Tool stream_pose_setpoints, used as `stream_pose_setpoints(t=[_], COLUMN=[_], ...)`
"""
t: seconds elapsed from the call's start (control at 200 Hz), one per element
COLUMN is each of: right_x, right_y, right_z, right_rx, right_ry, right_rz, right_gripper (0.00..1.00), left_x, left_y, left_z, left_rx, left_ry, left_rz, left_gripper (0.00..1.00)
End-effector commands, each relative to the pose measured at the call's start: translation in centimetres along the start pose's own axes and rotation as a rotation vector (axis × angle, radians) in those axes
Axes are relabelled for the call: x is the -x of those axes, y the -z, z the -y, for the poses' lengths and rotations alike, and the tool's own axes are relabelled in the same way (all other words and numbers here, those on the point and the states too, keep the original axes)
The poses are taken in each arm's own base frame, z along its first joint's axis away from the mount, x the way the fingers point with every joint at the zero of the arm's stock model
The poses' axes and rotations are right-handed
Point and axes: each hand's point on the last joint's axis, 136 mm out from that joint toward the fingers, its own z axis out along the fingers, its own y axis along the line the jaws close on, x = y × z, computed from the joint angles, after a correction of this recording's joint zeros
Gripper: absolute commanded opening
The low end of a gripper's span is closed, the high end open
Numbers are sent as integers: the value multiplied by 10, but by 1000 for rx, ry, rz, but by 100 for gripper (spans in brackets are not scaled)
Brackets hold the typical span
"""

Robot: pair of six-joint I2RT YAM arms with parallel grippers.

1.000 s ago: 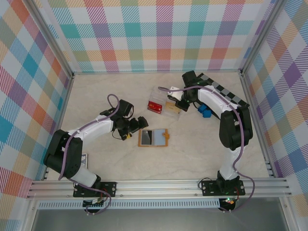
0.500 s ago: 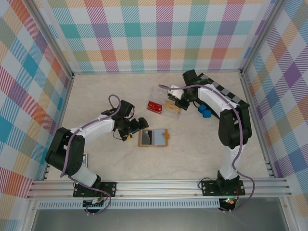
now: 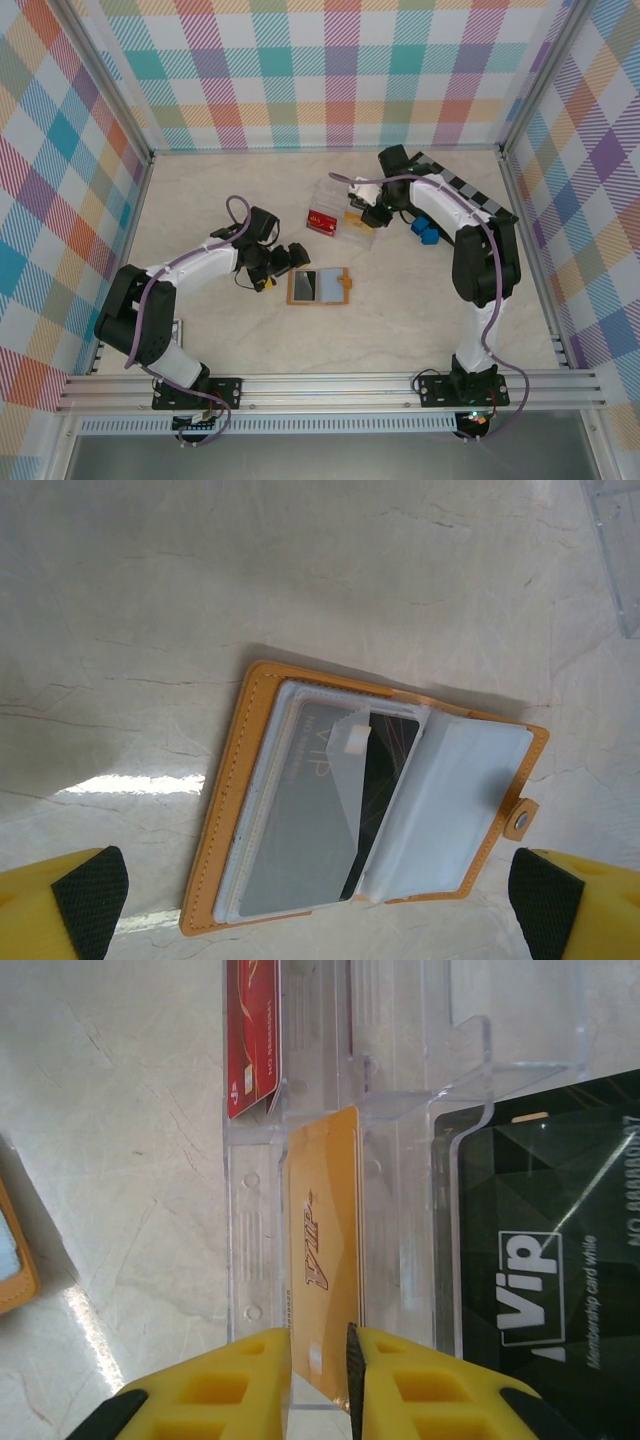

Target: Take the credit cards out of the card holder

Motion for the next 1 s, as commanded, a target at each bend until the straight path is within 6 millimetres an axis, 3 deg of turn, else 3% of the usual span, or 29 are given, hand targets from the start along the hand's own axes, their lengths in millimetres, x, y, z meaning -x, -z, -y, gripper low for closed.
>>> stream_pose_setpoints(t=[0.0,0.095,0.23,0.28,0.36,0.485,0.595,0.725,0.995], right_x=[28,34,52,57,56,39,25,16,27], right_y=[46,65,85,91,95,90,74,46,-17], right_z=[-8,-18,-57,-66,-86,-108,-123,-145,-184], right_rx=[-17,-36,-22,-43,-10,22,67,72,141], right_ry=[-36,-109,-209,-289,-455,-695,-893,-961,-1078], right_rz=[103,151,298,366,416,346,305,250,135], right_gripper=[25,27,27,32,36,37,41,47,43], left_x=[7,4,2,4,5,5,5,3,3], left_y=[9,12,16,18,21,24,24,21,17], left_z=[6,5,2,-3,-11,-13,-14,-16,-15], left_rx=[-21,-25,-20,2,30,35,30,23,-4], left_ry=[-11,-14,-16,-8,-2,-1,-5,6,32], left_rz=[15,17,32,52,81,94,98,95,107], left_gripper=[100,100,98,96,96,95,95,97,93])
